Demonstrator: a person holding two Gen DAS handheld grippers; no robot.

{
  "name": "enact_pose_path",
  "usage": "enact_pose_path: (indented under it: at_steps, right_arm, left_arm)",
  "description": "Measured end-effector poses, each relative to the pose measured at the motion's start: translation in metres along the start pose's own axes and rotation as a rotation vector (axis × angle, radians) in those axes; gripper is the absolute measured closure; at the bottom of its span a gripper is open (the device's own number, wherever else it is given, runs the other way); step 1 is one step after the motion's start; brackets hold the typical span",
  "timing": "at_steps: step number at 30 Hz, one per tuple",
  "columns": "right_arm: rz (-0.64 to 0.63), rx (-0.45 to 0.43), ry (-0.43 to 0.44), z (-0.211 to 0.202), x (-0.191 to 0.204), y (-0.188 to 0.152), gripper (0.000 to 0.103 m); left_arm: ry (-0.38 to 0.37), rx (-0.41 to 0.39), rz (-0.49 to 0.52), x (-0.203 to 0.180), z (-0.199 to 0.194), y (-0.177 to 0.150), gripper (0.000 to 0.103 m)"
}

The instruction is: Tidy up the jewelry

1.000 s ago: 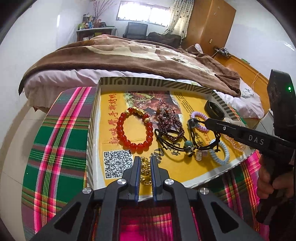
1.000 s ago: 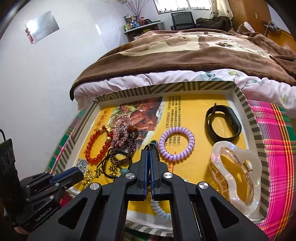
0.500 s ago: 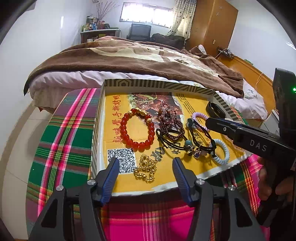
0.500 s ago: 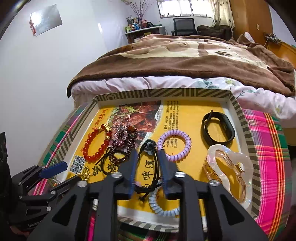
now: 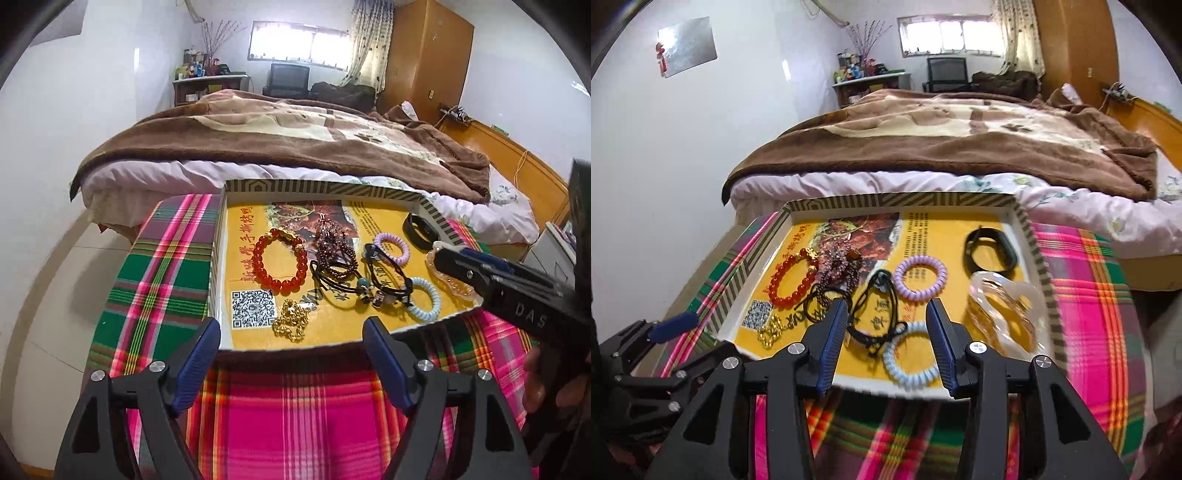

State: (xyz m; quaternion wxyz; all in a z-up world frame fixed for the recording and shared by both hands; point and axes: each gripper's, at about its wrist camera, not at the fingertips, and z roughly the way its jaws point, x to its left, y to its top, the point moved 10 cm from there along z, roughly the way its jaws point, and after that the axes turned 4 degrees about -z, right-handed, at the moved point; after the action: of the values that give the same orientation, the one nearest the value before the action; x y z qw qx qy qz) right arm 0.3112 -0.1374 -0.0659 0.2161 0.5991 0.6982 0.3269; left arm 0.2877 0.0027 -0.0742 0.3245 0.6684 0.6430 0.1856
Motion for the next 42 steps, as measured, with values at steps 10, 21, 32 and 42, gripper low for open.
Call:
enact_pose_path:
  at_steps: [10, 21, 32, 42]
  right_arm:
    - [0.020, 0.012, -0.101, -0.045, -0.002, -0.049, 0.057]
    - [0.040, 0.021, -0.141, -0.071, 0.001, -0.080, 0.056]
    - [0.058, 0.020, -0.150, -0.079, 0.002, -0.088, 0.056]
    - [0.062, 0.023, -0.145, -0.080, 0.004, -0.095, 0.056]
  left_arm:
    - [0.079, -0.054, 0.020, -0.003, -0.040, -0.024, 0.005]
    - [0.082, -0.049, 0.016, -0.014, -0.055, -0.044, 0.002]
    - [0.102, -0.061, 0.014, -0.017, -0.066, -0.048, 0.002]
    - [0.110, -0.050, 0.004, -0.016, -0.064, -0.053, 0.002]
